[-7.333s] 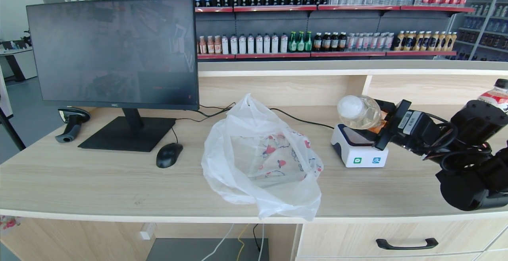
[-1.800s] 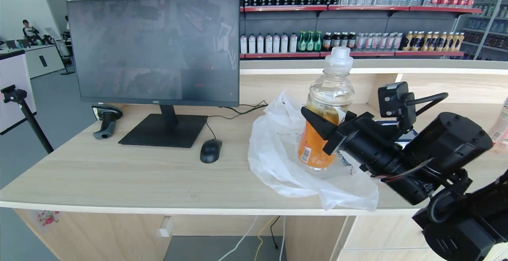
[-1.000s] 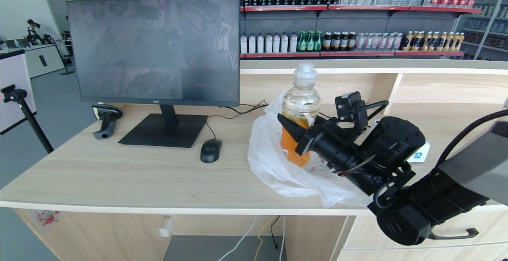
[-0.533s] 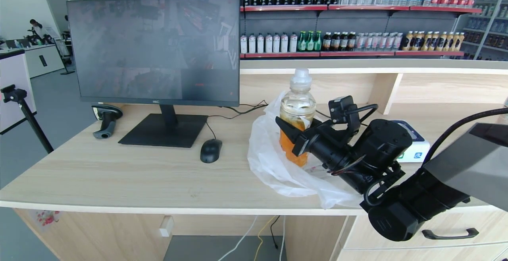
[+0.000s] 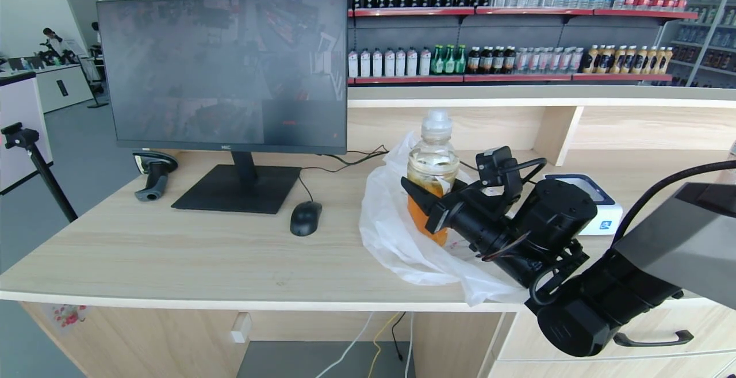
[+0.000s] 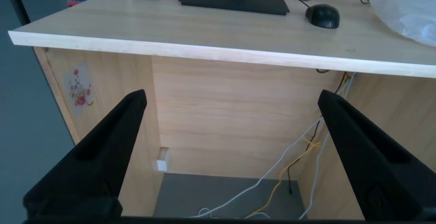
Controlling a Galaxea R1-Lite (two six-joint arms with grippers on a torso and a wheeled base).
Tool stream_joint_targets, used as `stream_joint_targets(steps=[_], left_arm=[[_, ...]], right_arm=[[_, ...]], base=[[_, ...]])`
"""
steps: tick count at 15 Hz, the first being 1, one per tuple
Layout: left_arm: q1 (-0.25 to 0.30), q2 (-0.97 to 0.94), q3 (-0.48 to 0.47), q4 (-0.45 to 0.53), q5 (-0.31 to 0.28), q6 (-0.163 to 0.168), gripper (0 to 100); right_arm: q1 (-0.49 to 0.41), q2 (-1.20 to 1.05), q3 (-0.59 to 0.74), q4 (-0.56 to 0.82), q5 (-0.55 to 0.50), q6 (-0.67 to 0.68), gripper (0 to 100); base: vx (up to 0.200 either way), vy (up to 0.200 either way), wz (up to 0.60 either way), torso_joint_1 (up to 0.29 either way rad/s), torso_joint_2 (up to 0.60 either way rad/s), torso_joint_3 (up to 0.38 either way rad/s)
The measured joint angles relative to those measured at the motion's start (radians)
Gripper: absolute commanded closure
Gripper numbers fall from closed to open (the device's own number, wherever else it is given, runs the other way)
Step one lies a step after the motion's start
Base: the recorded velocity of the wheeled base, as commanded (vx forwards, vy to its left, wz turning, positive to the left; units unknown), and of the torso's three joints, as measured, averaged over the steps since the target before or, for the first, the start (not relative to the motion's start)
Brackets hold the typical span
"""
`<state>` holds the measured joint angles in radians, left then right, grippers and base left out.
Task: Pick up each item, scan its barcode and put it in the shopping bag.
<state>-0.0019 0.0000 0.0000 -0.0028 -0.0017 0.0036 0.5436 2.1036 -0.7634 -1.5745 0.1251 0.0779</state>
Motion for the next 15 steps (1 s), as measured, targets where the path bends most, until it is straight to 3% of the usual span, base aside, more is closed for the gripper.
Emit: stream_joint_targets(steps=[12,13,15], left_arm=[[0.0,0.0,0.0,0.0,0.0,-0.004,0],[0.0,0.0,0.0,0.0,0.0,-0.004,0],[0.0,0.0,0.0,0.0,0.0,-0.004,0]], right_arm=[[-0.001,-0.003,0.034,0.005,-0.003,0.01,100],[-0.001,-0.003,0.032,0.006,-0.005,0.01,0],[-0.001,-0.003,0.031,0.005,-0.008,0.013,0]], base=[[0.0,0.0,0.0,0.0,0.0,0.0],[0.0,0.0,0.0,0.0,0.0,0.0],[0.0,0.0,0.0,0.0,0.0,0.0]])
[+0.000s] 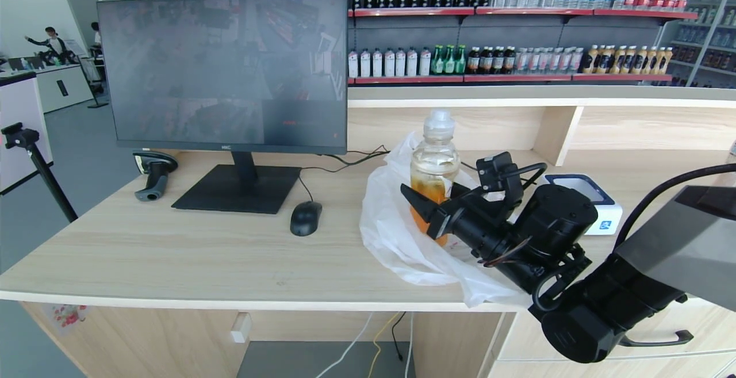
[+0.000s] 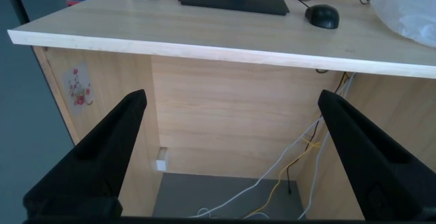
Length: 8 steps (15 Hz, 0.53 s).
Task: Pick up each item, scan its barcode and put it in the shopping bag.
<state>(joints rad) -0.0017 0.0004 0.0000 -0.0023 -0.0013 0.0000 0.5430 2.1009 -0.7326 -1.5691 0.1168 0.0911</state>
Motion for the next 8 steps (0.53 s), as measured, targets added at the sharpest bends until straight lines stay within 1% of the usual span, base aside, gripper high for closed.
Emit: stream_joint_targets(steps=[3,8], left_arm=[[0.0,0.0,0.0,0.0,0.0,0.0,0],[0.0,0.0,0.0,0.0,0.0,0.0,0]], right_arm=[[0.001,-0.002,0.027,0.0,-0.002,0.007,0],[-0.001,-0.024,0.024,-0.001,-0.002,0.008,0]], base=[[0.0,0.0,0.0,0.0,0.0,0.0],[0.0,0.0,0.0,0.0,0.0,0.0]])
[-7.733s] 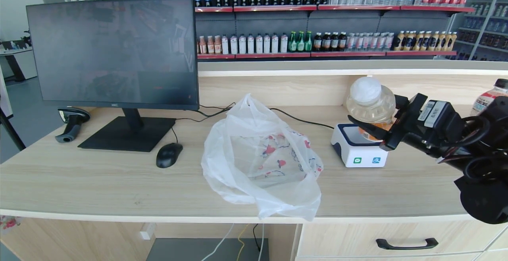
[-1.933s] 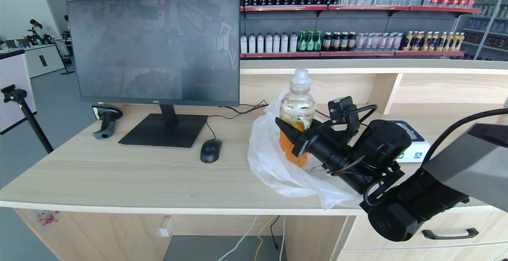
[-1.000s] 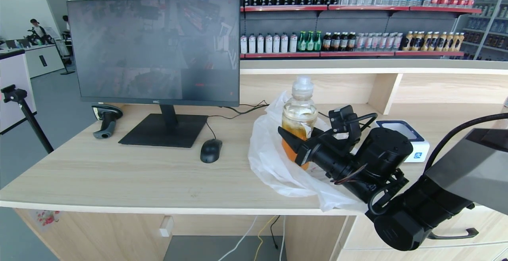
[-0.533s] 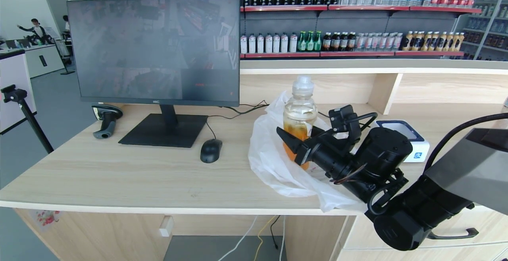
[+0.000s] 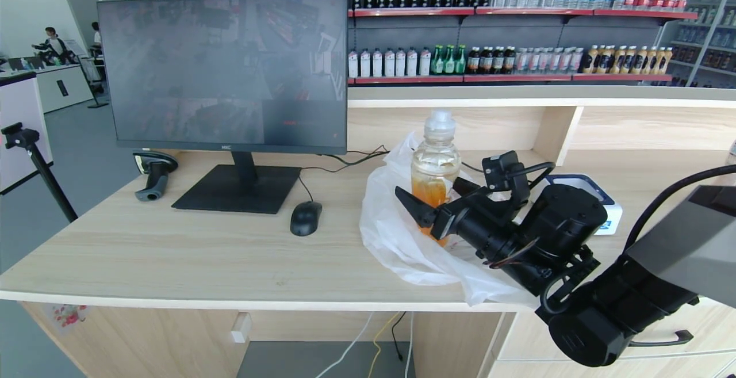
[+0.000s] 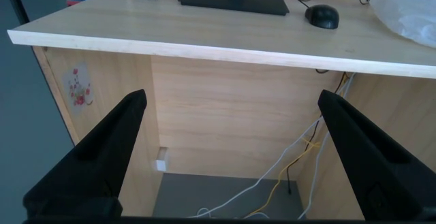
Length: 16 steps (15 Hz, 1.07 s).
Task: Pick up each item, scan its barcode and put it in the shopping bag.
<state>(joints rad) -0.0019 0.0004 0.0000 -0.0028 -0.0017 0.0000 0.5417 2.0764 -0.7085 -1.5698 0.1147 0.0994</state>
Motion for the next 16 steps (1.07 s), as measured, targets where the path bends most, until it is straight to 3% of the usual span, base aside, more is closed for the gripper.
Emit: stream_joint_targets(steps=[6,14,16], left_arm=[[0.0,0.0,0.0,0.0,0.0,0.001,0],[0.0,0.0,0.0,0.001,0.0,0.004,0],[0.001,0.0,0.0,0.001,0.0,0.001,0]], right_arm=[[-0.015,-0.059,0.039,0.0,-0.002,0.015,0],[-0.017,-0.245,0.203,0.0,-0.011,-0.042,0],[-0.014,-0.284,0.228,0.0,-0.011,-0.031,0]], base=[[0.0,0.0,0.0,0.0,0.0,0.0],[0.0,0.0,0.0,0.0,0.0,0.0],[-0.2,0.0,0.0,0.002,0.0,0.002]])
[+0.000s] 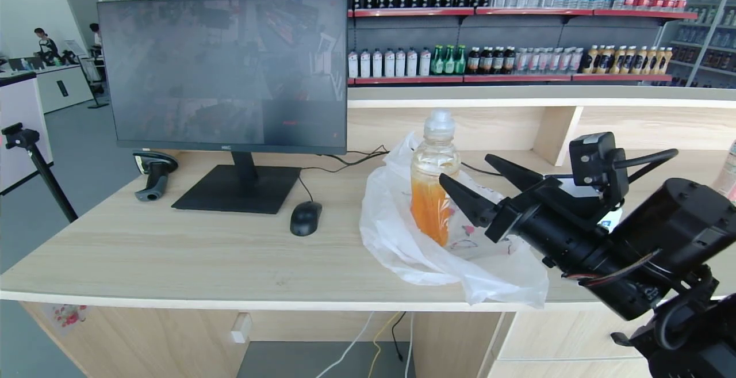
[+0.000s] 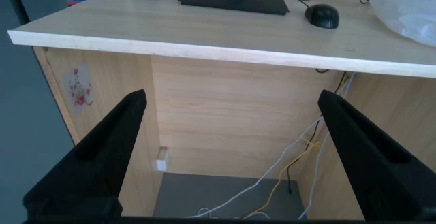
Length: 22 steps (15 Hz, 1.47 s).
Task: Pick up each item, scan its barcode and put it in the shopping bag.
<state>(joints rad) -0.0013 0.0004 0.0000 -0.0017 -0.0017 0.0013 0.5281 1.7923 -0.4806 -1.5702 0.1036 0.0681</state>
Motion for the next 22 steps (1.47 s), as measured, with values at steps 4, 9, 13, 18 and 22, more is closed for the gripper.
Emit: stream_joint_targets(steps=[4,9,13,18,22], left_arm=[[0.0,0.0,0.0,0.0,0.001,-0.004,0],[-0.001,0.0,0.0,0.0,0.001,-0.004,0],[-0.001,0.0,0.0,0.001,0.001,-0.004,0],[-0.003,0.0,0.0,0.002,0.001,-0.004,0],[0.0,0.0,0.0,0.0,0.001,-0.005,0]], right_arm=[[0.001,-0.04,0.033,-0.002,0.0,0.008,0],[0.0,-0.049,0.037,0.0,0.0,0.007,0],[-0.001,-0.056,0.04,0.001,0.0,0.011,0],[-0.005,-0.084,0.054,0.005,0.003,0.023,0],[-0.048,-0.099,0.086,0.0,0.002,0.021,0]], base=[[-0.2,0.0,0.0,0.004,0.0,0.002],[0.0,0.0,-0.24,0.003,0.0,0.003],[0.0,0.0,-0.45,0.004,0.0,0.001],[0.0,-0.16,0.0,-0.002,0.0,0.002],[0.0,-0.2,0.0,0.008,0.0,0.002]])
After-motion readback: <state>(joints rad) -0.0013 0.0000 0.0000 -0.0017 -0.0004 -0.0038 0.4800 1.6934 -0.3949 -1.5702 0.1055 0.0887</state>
